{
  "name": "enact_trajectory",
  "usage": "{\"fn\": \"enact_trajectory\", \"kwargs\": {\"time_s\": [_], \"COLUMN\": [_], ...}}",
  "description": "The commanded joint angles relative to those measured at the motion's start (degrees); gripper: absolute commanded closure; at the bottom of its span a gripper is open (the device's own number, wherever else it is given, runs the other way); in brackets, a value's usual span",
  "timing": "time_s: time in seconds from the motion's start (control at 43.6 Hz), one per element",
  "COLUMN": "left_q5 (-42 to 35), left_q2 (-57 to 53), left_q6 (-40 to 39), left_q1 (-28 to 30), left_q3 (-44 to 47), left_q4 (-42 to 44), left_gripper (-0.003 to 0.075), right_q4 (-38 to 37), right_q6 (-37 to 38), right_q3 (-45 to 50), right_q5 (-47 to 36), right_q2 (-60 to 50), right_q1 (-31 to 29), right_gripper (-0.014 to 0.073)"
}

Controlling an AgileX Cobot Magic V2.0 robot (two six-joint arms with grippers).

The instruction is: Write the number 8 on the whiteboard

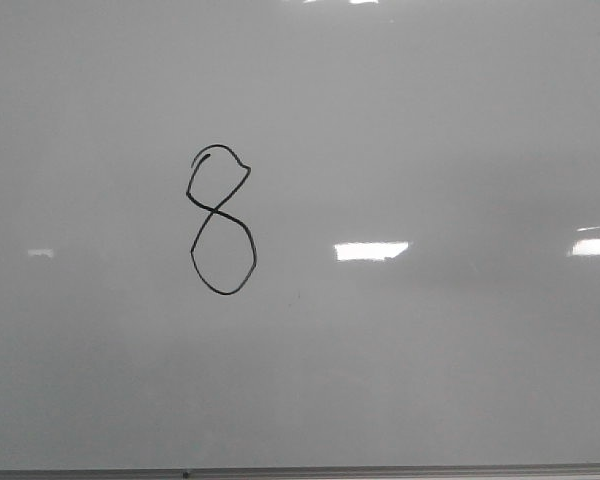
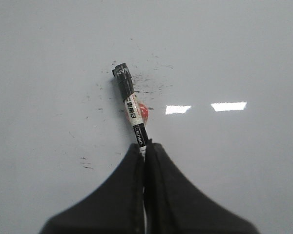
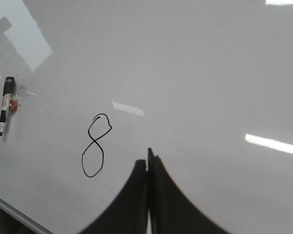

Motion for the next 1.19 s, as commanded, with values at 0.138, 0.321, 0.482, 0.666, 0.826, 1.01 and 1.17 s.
{"fn": "enact_trajectory", "kwargs": {"time_s": [0.138, 0.321, 0.482, 0.666, 0.826, 1.01, 1.17], "left_q5": [-4.32, -4.32, -4.32, -4.32, -4.32, -4.32, -4.32], "left_q2": [-0.54, -0.54, -0.54, -0.54, -0.54, -0.54, -0.54], "left_q6": [-0.62, -0.62, -0.62, -0.62, -0.62, -0.62, -0.62], "left_q1": [-0.06, -0.06, -0.06, -0.06, -0.06, -0.06, -0.06], "left_q3": [0.72, 0.72, 0.72, 0.72, 0.72, 0.72, 0.72], "left_q4": [-0.06, -0.06, -0.06, -0.06, -0.06, -0.06, -0.06], "left_gripper": [0.0741, 0.0741, 0.0741, 0.0741, 0.0741, 0.0741, 0.0741], "right_q4": [1.48, 1.48, 1.48, 1.25, -11.11, -36.82, -51.46], "right_q6": [0.22, 0.22, 0.22, 0.16, 6.58, 35.22, 51.26], "right_q3": [-1.47, -1.47, -1.47, -0.84, 1.35, 5.96, 10.80], "right_q5": [-1.83, -1.83, -1.83, -6.94, -13.24, -14.13, -14.07], "right_q2": [0.59, 0.59, 0.59, 0.59, 0.05, -3.05, -6.39], "right_q1": [-0.45, -0.45, -0.45, -0.45, -1.19, -6.62, -10.07], "right_gripper": [0.0662, 0.0662, 0.0662, 0.0662, 0.0662, 0.0662, 0.0662]}}
